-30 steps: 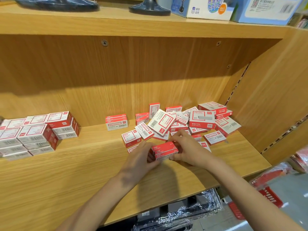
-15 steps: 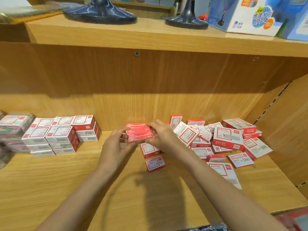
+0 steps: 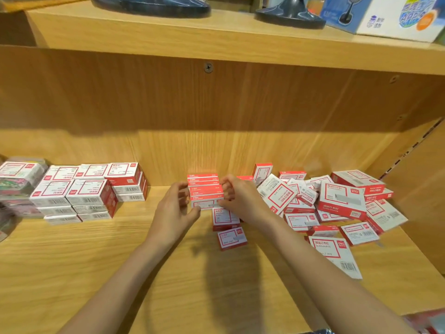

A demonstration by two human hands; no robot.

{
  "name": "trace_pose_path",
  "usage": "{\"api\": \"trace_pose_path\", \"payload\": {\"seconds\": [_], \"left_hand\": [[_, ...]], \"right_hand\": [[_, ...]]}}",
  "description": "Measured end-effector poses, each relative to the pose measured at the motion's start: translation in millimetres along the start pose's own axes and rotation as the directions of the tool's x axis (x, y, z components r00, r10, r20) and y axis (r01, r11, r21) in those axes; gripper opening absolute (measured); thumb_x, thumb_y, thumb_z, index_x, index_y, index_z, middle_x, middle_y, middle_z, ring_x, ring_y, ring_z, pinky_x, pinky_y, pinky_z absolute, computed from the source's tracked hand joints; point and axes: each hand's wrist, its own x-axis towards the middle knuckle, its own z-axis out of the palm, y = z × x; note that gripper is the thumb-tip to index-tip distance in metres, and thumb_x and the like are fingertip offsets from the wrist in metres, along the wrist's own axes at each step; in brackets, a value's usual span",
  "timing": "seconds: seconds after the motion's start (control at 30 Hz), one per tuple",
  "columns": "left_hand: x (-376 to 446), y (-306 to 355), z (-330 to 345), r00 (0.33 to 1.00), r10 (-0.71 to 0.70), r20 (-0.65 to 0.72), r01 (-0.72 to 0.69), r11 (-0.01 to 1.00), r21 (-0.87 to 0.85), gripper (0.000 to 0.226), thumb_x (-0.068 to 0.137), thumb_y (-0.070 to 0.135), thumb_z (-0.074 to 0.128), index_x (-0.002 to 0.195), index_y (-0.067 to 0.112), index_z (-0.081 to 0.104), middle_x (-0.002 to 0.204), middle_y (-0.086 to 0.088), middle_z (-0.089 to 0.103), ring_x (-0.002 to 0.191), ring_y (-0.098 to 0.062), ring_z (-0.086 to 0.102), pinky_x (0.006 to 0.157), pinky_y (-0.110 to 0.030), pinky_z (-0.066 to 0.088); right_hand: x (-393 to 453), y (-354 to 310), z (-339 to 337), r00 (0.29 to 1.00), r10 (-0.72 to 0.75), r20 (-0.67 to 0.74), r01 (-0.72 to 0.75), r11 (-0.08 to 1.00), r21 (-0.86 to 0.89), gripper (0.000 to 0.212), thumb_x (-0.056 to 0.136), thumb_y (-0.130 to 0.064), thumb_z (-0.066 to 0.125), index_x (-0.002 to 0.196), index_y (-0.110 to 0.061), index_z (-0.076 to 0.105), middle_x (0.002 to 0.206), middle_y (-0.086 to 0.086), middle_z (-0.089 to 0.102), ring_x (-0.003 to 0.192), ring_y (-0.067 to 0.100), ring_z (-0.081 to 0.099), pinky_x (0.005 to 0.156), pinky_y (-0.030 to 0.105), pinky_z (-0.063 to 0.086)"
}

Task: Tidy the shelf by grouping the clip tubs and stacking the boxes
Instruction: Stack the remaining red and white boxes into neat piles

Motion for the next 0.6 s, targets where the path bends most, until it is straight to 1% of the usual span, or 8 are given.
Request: {"api": "trace_pose_path", "payload": {"seconds": [0.17, 0.27, 0.33, 0.4, 0.43, 0.5, 0.53, 0.6], "left_hand": [[4.8, -0.6, 1.2, 1.000, -0.004, 0.000, 0.004, 1.000, 0.003, 0.052, 0.072, -0.004, 0.068, 0.117, 0.013, 0.049, 0.105, 0.003, 0.060, 0.092, -0.009, 0.060, 0.084, -0.020, 0.048], [2.7, -3.7, 1.1, 1.000, 0.000, 0.019, 0.000, 1.000, 0.009, 0.054, 0.072, -0.002, 0.068, 0.120, 0.013, 0.048, 0.110, 0.001, 0.058, 0.098, -0.012, 0.060, 0.087, -0.023, 0.049], [-0.6, -4.5, 1.0, 0.999, 0.024, 0.024, -0.025, 0.999, 0.036, 0.058, 0.072, 0.002, 0.071, 0.123, 0.011, 0.046, 0.115, 0.001, 0.053, 0.104, -0.011, 0.056, 0.092, -0.026, 0.045], [-4.4, -2.2, -1.3, 0.994, 0.111, -0.017, -0.108, 0.985, 0.134, 0.056, 0.073, 0.017, 0.068, 0.124, 0.007, 0.046, 0.115, 0.002, 0.046, 0.108, -0.010, 0.048, 0.096, -0.021, 0.036], [-6.1, -1.0, -3.1, 0.984, 0.174, -0.046, -0.163, 0.969, 0.185, 0.054, 0.074, 0.025, 0.061, 0.122, 0.005, 0.048, 0.114, 0.001, 0.045, 0.109, -0.011, 0.045, 0.096, -0.020, 0.032], [-9.2, 2.7, -4.9, 0.960, 0.266, -0.085, -0.237, 0.937, 0.255, 0.048, 0.077, 0.030, 0.048, 0.117, 0.003, 0.051, 0.113, -0.004, 0.049, 0.107, -0.016, 0.044, 0.094, -0.019, 0.030], [-10.3, 5.1, -4.4, 0.954, 0.286, -0.091, -0.253, 0.929, 0.268, 0.043, 0.079, 0.028, 0.046, 0.114, 0.004, 0.053, 0.112, -0.007, 0.051, 0.105, -0.017, 0.045, 0.093, -0.019, 0.030], [-11.1, 12.9, 0.2, 0.946, 0.318, -0.057, -0.293, 0.918, 0.267, 0.037, 0.081, 0.026, 0.044, 0.110, 0.006, 0.056, 0.107, -0.006, 0.054, 0.101, -0.017, 0.046, 0.089, -0.020, 0.031]], "right_hand": [[-3.0, -4.5, 4.1, 0.998, -0.047, -0.048, 0.047, 0.999, 0.007, 0.035, 0.076, 0.007, 0.062, 0.108, -0.005, 0.054, 0.070, -0.006, 0.048, 0.057, 0.004, 0.042, 0.071, 0.030, 0.045], [-4.7, -7.3, 2.2, 0.997, -0.061, -0.049, 0.061, 0.998, -0.005, 0.036, 0.078, 0.003, 0.063, 0.111, -0.006, 0.054, 0.080, 0.000, 0.054, 0.062, 0.006, 0.045, 0.075, 0.032, 0.047], [-7.1, -7.4, -5.9, 0.998, -0.042, -0.055, 0.043, 0.999, 0.007, 0.040, 0.078, -0.001, 0.066, 0.116, -0.008, 0.054, 0.086, 0.002, 0.057, 0.072, 0.012, 0.053, 0.078, 0.031, 0.049], [-10.5, -1.2, -21.0, 0.995, -0.011, -0.098, 0.011, 1.000, -0.008, 0.040, 0.078, -0.004, 0.069, 0.116, -0.008, 0.056, 0.092, 0.005, 0.062, 0.083, 0.019, 0.060, 0.082, 0.032, 0.050], [-12.7, 4.1, -30.3, 0.992, -0.005, -0.129, 0.003, 1.000, -0.018, 0.036, 0.078, -0.004, 0.069, 0.112, -0.007, 0.059, 0.092, 0.007, 0.064, 0.085, 0.021, 0.061, 0.083, 0.034, 0.051], [-17.5, 17.3, -49.1, 0.985, -0.004, -0.175, -0.007, 0.998, -0.059, 0.024, 0.078, -0.004, 0.067, 0.102, -0.007, 0.063, 0.090, 0.007, 0.066, 0.086, 0.022, 0.063, 0.084, 0.038, 0.051], [-20.2, 23.9, -58.0, 0.987, -0.008, -0.158, -0.010, 0.993, -0.115, 0.019, 0.080, -0.006, 0.066, 0.099, -0.009, 0.064, 0.093, 0.005, 0.066, 0.090, 0.022, 0.062, 0.085, 0.038, 0.050], [-25.2, 33.8, -70.3, 1.000, -0.019, 0.004, 0.019, 0.962, -0.271, 0.023, 0.082, -0.019, 0.066, 0.104, -0.017, 0.063, 0.106, 0.001, 0.064, 0.106, 0.020, 0.053, 0.090, 0.033, 0.045]]}}
